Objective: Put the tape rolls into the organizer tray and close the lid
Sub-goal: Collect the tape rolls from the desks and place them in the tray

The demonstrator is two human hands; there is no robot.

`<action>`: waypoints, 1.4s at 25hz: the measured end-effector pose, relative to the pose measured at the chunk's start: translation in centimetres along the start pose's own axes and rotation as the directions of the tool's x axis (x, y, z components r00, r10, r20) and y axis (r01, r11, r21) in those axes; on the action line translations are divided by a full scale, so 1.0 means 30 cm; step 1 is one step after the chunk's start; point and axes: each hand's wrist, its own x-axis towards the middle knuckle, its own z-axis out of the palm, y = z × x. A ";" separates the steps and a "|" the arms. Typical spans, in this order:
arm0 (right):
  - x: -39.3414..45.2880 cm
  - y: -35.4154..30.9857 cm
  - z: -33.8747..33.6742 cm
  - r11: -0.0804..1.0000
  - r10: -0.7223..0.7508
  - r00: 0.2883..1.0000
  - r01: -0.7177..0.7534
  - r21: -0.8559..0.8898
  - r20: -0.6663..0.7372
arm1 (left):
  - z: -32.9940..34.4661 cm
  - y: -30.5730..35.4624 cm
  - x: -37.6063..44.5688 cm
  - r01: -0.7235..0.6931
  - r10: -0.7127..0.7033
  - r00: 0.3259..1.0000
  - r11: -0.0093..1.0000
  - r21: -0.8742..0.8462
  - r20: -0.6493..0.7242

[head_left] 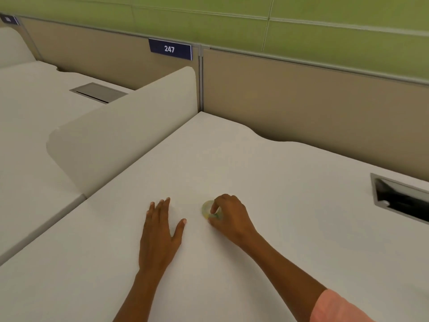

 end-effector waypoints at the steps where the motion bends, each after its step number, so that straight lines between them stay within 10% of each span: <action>1: -0.075 0.016 -0.029 1.000 0.020 1.000 -0.020 0.015 -0.014 | 0.004 0.027 -0.035 -0.023 0.023 1.000 1.000 0.004 0.021; 10: -0.741 0.206 -0.550 0.950 0.273 0.926 -0.216 0.225 -0.262 | 0.086 0.522 -0.377 -0.187 0.208 0.971 0.967 -0.171 0.115; 18: -1.551 0.545 -0.980 0.762 0.532 0.632 -0.648 -0.007 -0.563 | 0.181 1.102 -0.800 -0.409 0.512 0.836 0.821 -0.398 0.199; 24: -1.868 0.771 -0.981 0.515 0.759 0.509 -0.851 -0.103 -0.405 | 0.335 1.375 -1.133 -0.540 0.721 0.617 0.679 -0.497 0.315; 35: -1.876 0.848 -0.942 0.506 0.848 0.523 -0.847 -0.162 -0.085 | 0.525 1.545 -1.376 -0.789 0.696 0.375 0.587 -0.183 0.613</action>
